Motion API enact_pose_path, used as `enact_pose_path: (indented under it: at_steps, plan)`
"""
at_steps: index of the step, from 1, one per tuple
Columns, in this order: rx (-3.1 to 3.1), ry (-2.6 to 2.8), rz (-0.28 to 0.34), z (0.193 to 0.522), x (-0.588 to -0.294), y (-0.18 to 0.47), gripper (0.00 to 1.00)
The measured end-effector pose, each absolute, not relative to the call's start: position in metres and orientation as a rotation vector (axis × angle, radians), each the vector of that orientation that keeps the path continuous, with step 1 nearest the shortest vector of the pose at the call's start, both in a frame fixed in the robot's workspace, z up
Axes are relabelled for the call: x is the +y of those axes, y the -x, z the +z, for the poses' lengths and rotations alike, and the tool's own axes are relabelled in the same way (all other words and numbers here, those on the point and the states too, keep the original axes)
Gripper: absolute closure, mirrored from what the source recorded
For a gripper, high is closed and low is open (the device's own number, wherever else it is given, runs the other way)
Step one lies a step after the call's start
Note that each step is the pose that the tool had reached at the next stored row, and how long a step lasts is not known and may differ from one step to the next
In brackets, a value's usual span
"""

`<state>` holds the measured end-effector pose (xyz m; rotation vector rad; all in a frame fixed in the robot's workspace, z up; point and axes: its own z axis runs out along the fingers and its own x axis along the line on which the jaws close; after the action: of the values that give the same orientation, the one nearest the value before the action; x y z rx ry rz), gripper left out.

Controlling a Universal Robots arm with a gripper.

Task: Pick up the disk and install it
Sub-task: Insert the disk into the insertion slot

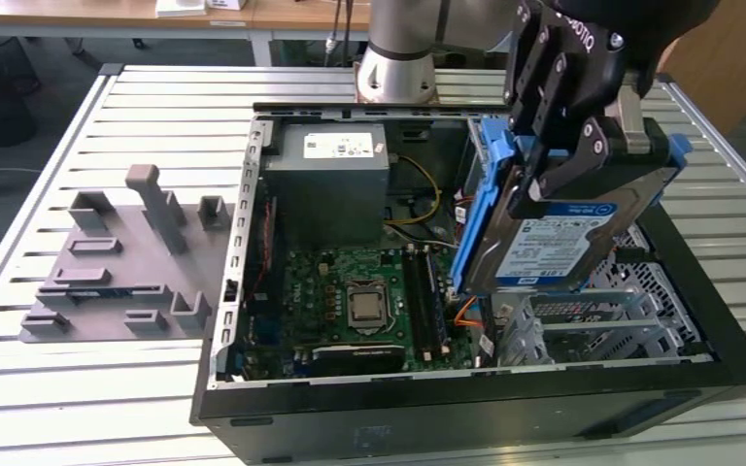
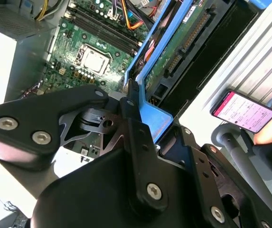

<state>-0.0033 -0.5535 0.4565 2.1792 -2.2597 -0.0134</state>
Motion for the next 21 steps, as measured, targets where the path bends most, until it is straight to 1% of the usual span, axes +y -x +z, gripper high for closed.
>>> enact_pose_path:
  at_steps: [17, 21]
  plan:
    - [-2.26, -2.18, -0.013, 0.453, -0.556, -0.031, 0.64]
    - [-2.263, -2.184, -0.004, 0.452, -0.557, -0.033, 0.64]
